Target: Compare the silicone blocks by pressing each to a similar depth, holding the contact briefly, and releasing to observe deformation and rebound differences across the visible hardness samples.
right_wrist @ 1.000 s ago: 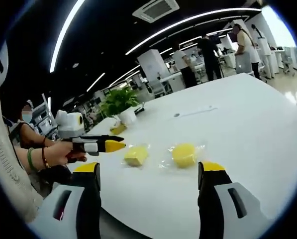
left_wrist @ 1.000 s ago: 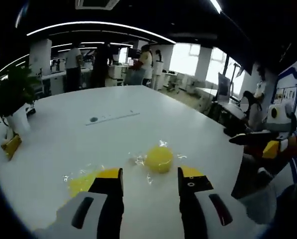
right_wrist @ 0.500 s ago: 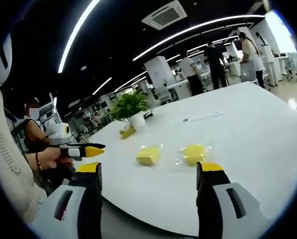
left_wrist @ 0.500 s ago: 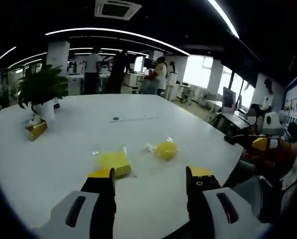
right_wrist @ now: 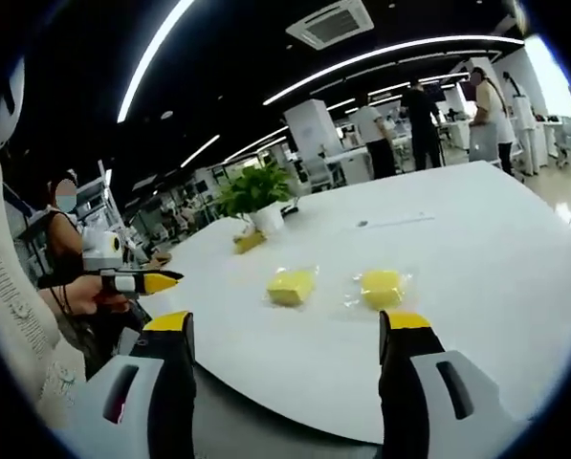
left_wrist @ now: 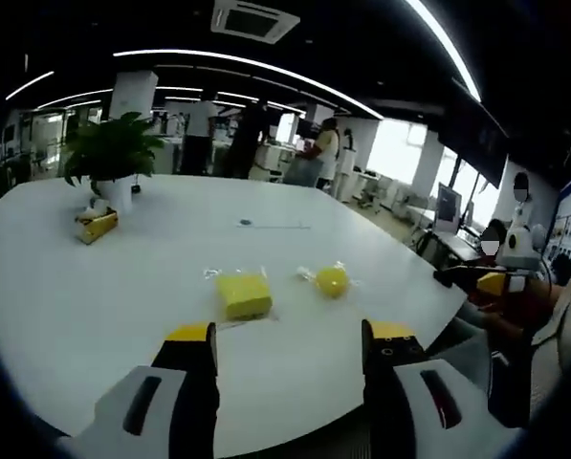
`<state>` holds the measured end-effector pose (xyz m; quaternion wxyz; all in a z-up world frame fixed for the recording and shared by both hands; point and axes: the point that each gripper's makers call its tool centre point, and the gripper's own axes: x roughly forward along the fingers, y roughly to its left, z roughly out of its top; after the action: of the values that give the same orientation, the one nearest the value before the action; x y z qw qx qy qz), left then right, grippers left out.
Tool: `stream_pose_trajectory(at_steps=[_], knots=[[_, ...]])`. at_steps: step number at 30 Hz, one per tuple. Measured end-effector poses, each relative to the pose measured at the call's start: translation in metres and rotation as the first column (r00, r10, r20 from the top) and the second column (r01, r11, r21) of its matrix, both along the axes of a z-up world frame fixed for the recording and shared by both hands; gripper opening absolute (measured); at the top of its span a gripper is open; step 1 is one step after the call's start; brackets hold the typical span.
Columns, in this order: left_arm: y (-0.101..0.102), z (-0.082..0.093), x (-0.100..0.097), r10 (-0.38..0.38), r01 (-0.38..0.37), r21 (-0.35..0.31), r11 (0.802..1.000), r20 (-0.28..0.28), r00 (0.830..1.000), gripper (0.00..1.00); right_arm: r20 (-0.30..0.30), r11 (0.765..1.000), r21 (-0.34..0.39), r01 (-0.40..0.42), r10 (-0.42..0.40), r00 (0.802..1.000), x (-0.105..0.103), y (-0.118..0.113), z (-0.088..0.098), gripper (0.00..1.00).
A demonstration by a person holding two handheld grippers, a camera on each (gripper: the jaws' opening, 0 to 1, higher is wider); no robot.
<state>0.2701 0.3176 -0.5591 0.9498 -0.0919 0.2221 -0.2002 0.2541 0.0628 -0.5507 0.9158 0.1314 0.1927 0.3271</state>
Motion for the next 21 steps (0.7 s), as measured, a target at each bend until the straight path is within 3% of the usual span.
stream_pose_trajectory(at_steps=[10, 21], knots=[[0.010, 0.008, 0.006, 0.006, -0.006, 0.012, 1.000, 0.029, 1.000, 0.63, -0.004, 1.000, -0.006, -0.002, 0.002, 1.000, 0.007, 0.003, -0.002, 0.73], [0.016, 0.007, 0.012, 0.008, -0.009, 0.042, 0.999, 0.018, 1.000, 0.62, -0.003, 0.998, -0.046, -0.034, 0.034, 0.999, 0.013, 0.002, -0.001, 0.72]])
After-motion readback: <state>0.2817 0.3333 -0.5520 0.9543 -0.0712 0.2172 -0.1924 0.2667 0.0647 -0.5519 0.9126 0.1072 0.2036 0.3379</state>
